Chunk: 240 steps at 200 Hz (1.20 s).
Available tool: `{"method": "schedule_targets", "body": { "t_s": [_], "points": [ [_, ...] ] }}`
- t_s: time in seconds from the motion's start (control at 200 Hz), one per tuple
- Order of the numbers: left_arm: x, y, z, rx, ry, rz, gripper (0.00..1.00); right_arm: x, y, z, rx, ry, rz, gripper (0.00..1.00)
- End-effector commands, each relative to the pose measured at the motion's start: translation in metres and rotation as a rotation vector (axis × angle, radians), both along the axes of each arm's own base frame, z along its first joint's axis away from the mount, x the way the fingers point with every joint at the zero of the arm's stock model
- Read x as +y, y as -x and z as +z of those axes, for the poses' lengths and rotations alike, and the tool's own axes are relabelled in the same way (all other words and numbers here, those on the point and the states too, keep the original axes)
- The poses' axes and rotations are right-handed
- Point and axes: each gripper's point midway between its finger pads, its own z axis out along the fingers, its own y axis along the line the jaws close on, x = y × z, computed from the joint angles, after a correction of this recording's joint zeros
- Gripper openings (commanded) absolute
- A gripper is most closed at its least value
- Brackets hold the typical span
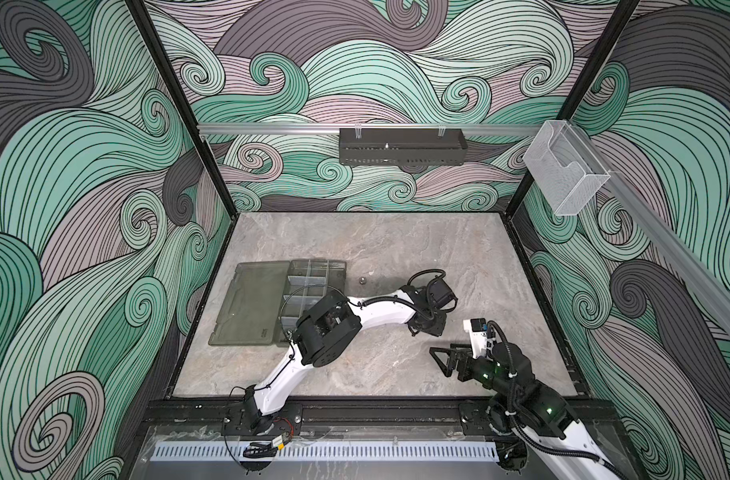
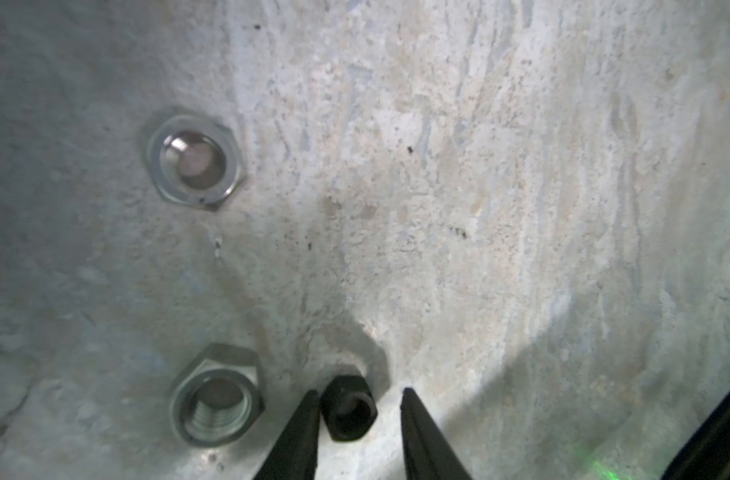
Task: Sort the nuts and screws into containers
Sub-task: 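Close the left gripper on the last black hex nut and lift it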
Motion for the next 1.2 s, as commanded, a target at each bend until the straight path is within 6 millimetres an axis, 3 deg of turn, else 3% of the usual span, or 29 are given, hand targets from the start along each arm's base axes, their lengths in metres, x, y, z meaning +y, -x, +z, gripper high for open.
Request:
{"method": "schedule_targets", "body": {
  "t_s": [0.0,0.27,0.43,0.7,0.841,1.196],
  "points": [
    [0.039,0.008,-0.039,0.020,-0.214,0.040,0.35,0.000,0.000,-0.003,0.010,-0.009,-0.007,0.99],
    [0.070,0.004,-0.052,-0.003,-0.391,0.066,0.26,0.002,0.002,-0.003,0.014,-0.015,0.006,0.99],
    [0.077,0.000,-0.043,-0.039,-0.396,0.072,0.22,0.001,0.000,-0.002,0.004,-0.013,-0.001,0.99],
    [0.069,-0.008,-0.042,-0.023,-0.369,0.052,0.33,0.002,0.002,-0.003,0.012,-0.016,0.009,0.99],
    [0.064,-0.010,-0.043,-0.015,-0.363,0.051,0.33,0.001,0.000,-0.003,0.005,-0.014,0.000,0.99],
    [0.077,-0.013,-0.047,-0.019,-0.409,0.068,0.24,0.002,0.001,-0.003,0.006,-0.015,0.006,0.99]
  ]
}}
